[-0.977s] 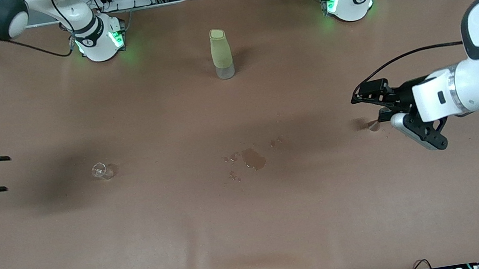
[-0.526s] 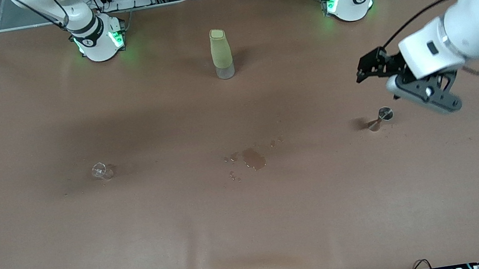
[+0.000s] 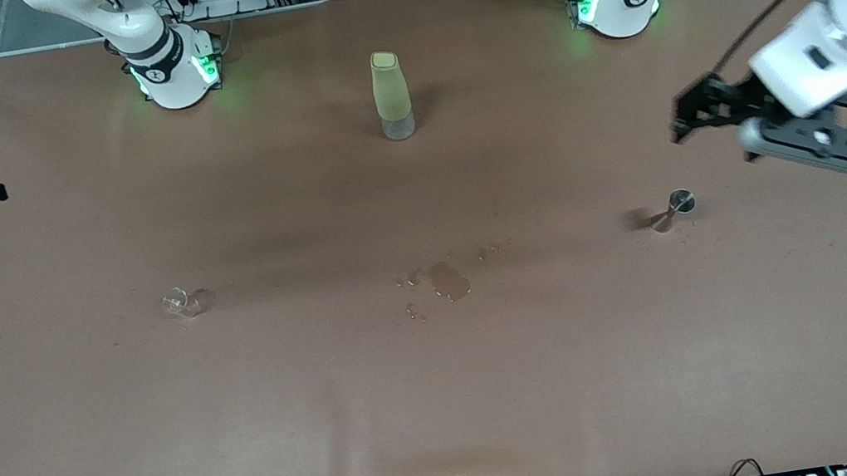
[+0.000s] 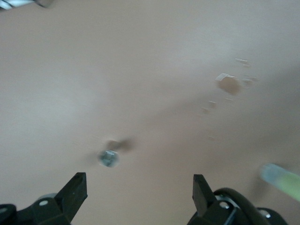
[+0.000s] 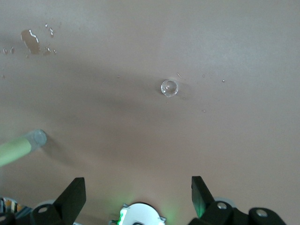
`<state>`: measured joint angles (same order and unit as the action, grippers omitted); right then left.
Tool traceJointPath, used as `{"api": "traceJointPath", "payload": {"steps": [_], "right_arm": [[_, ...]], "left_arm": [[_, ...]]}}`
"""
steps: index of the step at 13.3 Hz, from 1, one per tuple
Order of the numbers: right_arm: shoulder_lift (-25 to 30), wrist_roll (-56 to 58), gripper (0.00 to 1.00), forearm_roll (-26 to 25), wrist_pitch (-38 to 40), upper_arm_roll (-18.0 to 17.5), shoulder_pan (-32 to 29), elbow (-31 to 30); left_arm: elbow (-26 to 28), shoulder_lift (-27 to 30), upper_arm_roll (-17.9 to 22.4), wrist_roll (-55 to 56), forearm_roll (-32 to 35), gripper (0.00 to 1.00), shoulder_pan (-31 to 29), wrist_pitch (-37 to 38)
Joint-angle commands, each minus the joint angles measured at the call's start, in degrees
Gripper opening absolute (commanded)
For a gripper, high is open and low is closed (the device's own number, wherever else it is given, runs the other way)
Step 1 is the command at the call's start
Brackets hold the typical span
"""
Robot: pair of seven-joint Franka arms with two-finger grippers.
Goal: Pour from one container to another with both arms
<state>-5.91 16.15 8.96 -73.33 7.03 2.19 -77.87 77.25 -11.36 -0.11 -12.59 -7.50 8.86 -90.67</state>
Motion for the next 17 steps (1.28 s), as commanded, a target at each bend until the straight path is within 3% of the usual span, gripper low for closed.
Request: {"api": "traceJointPath", "payload": {"steps": [1,4,7,10,12,17], "right_arm": [[3.18,-7.16,1.0,-5.15,-1.73,-7.9,-3.77,-2.81],[3.28,-7.53,1.0,-5.79,-1.82,-7.65,-3.77,-2.64],[4.5,-7.53,1.0,-7.54,-3.22,-6.86,-3.6,-3.25],[6.88,-7.27,1.0,-8.34,-9.62,-6.77,-3.07,-8.08],[6.97,-7.27,1.0,-8.69,-10.96,-6.77,-3.33,-8.09],[6.71,-7.62,1.0,-8.43,-11.49,-5.19,-4.56,-7.56]], "left_arm": [[10.17,5.11,0.55,-8.92,1.96,1.0,-2.96,-8.7],[13.19,6.61,3.44,-9.83,2.92,1.0,-3.41,-11.29],[14.69,7.76,3.45,-8.26,7.59,1.0,-5.78,-11.29],[15.04,9.95,3.54,8.15,8.28,1.0,-6.05,-8.22],[17.58,12.67,4.24,9.16,10.03,1.0,-6.05,-7.68],[17.15,13.38,3.72,16.79,13.04,1.0,-6.39,-2.95]]}}
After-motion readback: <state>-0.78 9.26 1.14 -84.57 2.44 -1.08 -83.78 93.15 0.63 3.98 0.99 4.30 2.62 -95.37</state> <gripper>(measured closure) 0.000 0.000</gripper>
